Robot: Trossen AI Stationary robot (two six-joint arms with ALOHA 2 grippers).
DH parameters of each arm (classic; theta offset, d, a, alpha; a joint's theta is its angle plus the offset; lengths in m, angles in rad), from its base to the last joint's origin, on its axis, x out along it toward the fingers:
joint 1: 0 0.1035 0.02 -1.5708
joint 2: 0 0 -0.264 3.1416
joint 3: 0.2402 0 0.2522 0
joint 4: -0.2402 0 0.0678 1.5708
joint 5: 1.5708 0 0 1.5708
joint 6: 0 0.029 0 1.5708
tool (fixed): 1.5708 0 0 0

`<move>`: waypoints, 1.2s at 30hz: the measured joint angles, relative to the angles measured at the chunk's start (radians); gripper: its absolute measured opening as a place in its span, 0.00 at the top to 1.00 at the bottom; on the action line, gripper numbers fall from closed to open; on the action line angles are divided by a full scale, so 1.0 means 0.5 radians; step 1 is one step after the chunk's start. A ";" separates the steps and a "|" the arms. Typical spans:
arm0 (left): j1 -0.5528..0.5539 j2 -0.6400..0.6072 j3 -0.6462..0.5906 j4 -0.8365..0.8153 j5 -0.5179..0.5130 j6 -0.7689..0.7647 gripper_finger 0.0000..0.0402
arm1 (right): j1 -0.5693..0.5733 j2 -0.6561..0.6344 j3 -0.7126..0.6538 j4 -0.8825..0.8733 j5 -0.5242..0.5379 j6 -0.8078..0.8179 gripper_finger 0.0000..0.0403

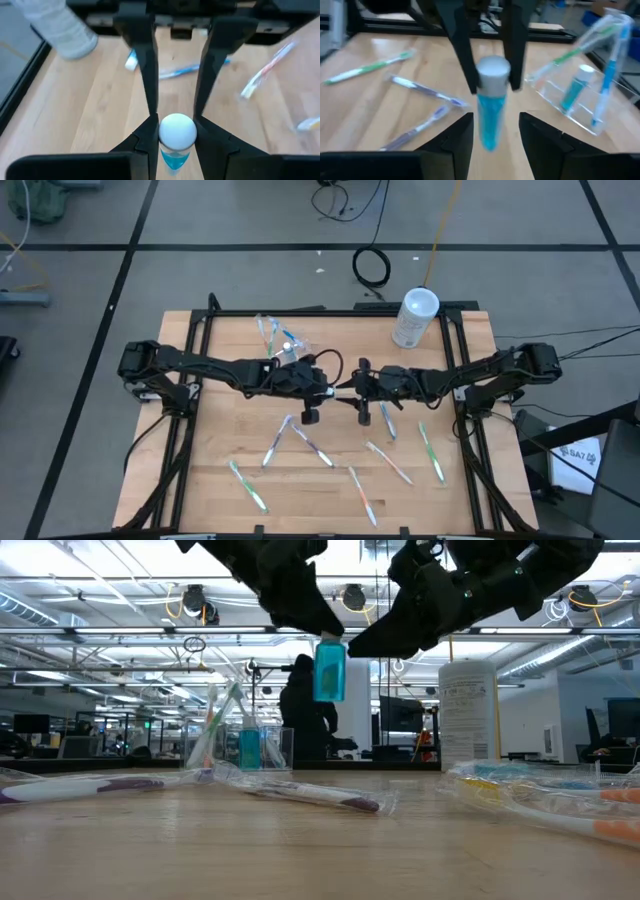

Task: Pick & Place toothbrushing station
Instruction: Put the mouthwash into the transparent organizer

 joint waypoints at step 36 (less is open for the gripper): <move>0.299 -0.558 -0.156 -0.546 -1.200 -0.721 0.77 | 0.000 -0.001 -0.030 0.000 0.116 0.136 0.61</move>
